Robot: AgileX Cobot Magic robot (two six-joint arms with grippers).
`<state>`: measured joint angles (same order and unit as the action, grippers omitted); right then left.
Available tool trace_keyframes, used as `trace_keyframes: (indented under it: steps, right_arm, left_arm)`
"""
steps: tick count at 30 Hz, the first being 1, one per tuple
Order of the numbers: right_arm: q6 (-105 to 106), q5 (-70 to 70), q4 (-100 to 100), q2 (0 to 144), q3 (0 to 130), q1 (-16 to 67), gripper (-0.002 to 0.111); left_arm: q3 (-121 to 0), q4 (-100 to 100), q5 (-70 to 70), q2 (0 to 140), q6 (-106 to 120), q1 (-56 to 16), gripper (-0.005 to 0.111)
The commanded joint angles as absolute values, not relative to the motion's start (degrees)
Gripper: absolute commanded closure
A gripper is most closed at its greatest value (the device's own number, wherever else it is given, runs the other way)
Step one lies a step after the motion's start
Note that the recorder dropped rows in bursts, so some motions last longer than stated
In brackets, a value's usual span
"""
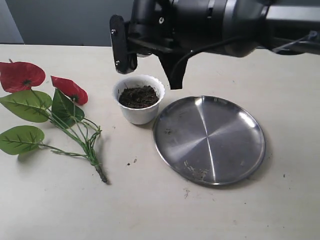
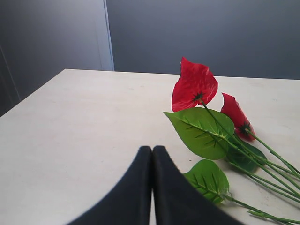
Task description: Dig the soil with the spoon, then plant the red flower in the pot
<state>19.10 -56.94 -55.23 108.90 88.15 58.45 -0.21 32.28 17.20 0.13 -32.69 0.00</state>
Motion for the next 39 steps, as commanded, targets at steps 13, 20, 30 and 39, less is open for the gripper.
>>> trace_keyframes:
  steps: [13,20,30,39]
  right_arm:
    - [37.45,-55.96,-65.32,119.41,88.51,58.40,0.109]
    - [38.33,-55.63,-68.20,122.26,88.29,60.20,0.109]
    - [38.82,-53.63,-70.45,126.90,88.29,63.01,0.109]
    - [37.35,-62.77,-78.72,124.65,88.39,62.37,0.109]
  left_arm:
    - [0.00,32.44,16.67,0.00,-32.83,0.02,0.106]
    - [0.00,32.44,16.67,0.00,-32.83,0.02,0.106]
    - [0.00,32.44,16.67,0.00,-32.83,0.02,0.106]
    - [0.00,32.44,16.67,0.00,-32.83,0.02,0.106]
